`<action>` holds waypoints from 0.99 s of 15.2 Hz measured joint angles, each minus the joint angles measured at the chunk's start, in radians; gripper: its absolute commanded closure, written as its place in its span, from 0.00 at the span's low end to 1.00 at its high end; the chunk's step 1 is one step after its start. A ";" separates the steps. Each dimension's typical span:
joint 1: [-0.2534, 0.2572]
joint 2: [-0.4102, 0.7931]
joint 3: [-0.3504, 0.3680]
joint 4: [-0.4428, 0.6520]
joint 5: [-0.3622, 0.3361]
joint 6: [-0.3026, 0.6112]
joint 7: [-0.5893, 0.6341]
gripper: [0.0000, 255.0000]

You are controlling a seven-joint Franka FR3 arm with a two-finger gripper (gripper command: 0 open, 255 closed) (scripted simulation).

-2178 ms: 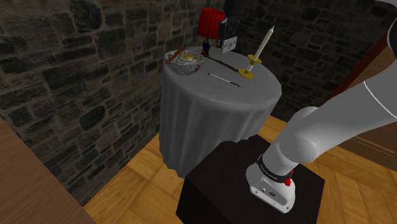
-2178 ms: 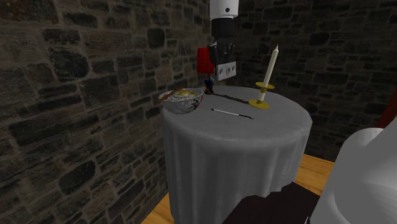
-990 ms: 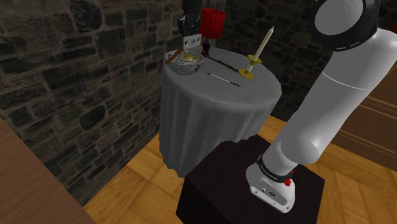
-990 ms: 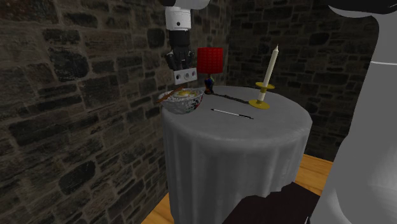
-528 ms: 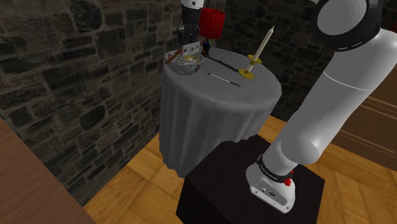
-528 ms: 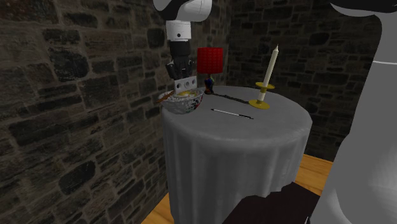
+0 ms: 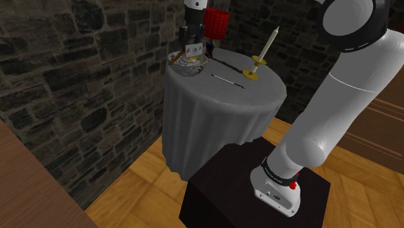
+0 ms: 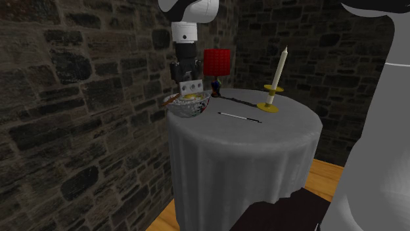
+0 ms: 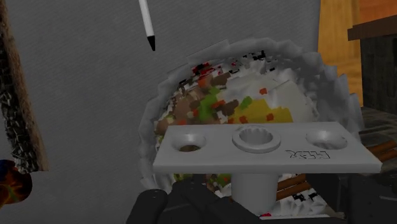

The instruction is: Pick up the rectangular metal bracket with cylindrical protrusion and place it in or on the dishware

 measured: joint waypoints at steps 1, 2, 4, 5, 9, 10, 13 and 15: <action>0.000 0.000 0.000 0.000 0.000 0.000 0.000 0.00; 0.000 0.000 0.000 0.000 0.000 0.000 0.000 0.00; 0.000 0.000 0.000 0.000 0.000 0.000 0.000 0.00; 0.001 0.003 0.001 0.022 0.000 -0.019 0.001 0.00; 0.000 0.015 0.000 0.133 0.001 -0.117 -0.001 0.00; 0.000 0.016 0.000 0.141 0.001 -0.125 -0.001 0.00; 0.000 0.018 0.000 0.149 0.002 -0.132 -0.001 0.00; 0.000 0.018 0.000 0.150 0.002 -0.132 -0.001 0.00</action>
